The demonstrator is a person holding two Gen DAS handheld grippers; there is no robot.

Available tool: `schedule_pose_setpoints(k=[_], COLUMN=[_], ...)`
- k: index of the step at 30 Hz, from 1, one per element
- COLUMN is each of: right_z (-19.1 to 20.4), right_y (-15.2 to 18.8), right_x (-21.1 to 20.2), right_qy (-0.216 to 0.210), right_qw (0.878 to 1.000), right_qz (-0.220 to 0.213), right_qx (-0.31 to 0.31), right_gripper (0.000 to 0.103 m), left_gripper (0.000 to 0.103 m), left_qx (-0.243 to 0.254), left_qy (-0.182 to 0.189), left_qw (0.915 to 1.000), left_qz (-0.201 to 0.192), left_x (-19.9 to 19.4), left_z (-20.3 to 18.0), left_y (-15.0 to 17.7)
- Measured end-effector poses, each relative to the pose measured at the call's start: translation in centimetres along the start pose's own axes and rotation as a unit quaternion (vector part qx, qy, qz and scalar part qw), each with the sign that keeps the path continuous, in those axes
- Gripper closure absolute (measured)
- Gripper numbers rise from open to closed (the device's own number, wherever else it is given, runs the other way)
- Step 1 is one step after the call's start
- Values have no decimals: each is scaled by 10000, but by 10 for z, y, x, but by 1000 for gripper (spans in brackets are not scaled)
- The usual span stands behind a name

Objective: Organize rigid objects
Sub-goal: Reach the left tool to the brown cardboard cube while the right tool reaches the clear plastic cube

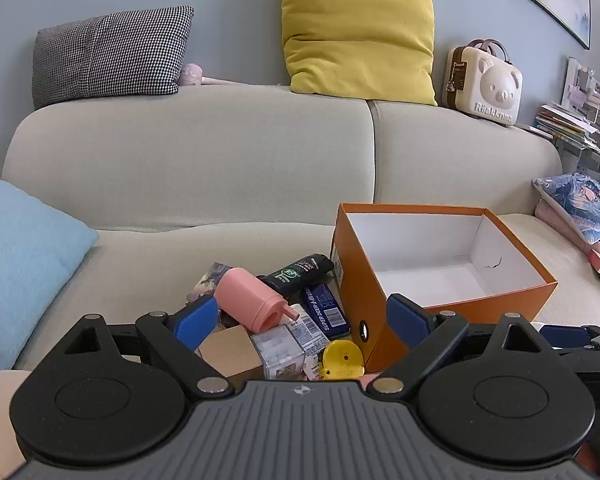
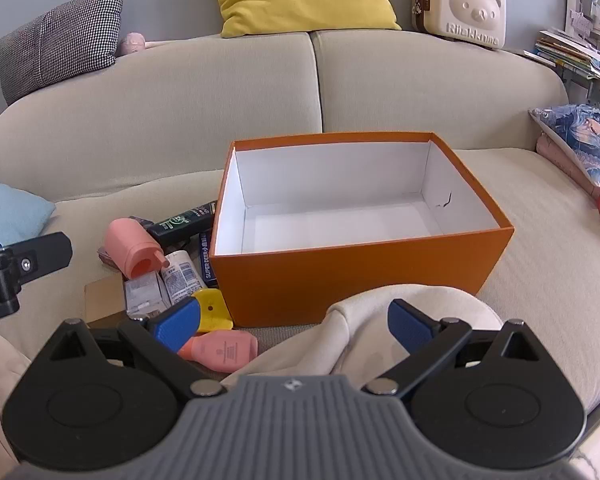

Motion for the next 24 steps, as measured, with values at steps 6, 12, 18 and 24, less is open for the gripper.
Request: schedule_pose_setpoints(k=[6,12,18,24], right_z=[0,0,7,20], right_y=[0,1,3,6], right_x=[1,4,13,28], right_qy=[4,-13,-146,-503], right_qw=[10000,10000,9998,9982], right_qz=[12,59,119,269], right_qx=[-2,0,-58,-208], right_gripper=[4,4,4,15], left_gripper=[0,2,14,28], left_qx=[12,0,-41,16], left_qy=[33,83,225,367], left_qw=[10000,9998,9977,9930], left_qz=[6,163,644,1120], left_x=[0,4,18,36], left_z=[-1,3,12,20], left_y=[1,4,17,29])
Point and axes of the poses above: each gripper's, at about its wrist camera, not at the fingertips, and x roughly the way its jaws point, z to its left, y to its underside, the point moved 7 cm from there along x, roughly the way its jaws point, and after that the axes turned 12 degrees about -y, right-handed, at the moved point
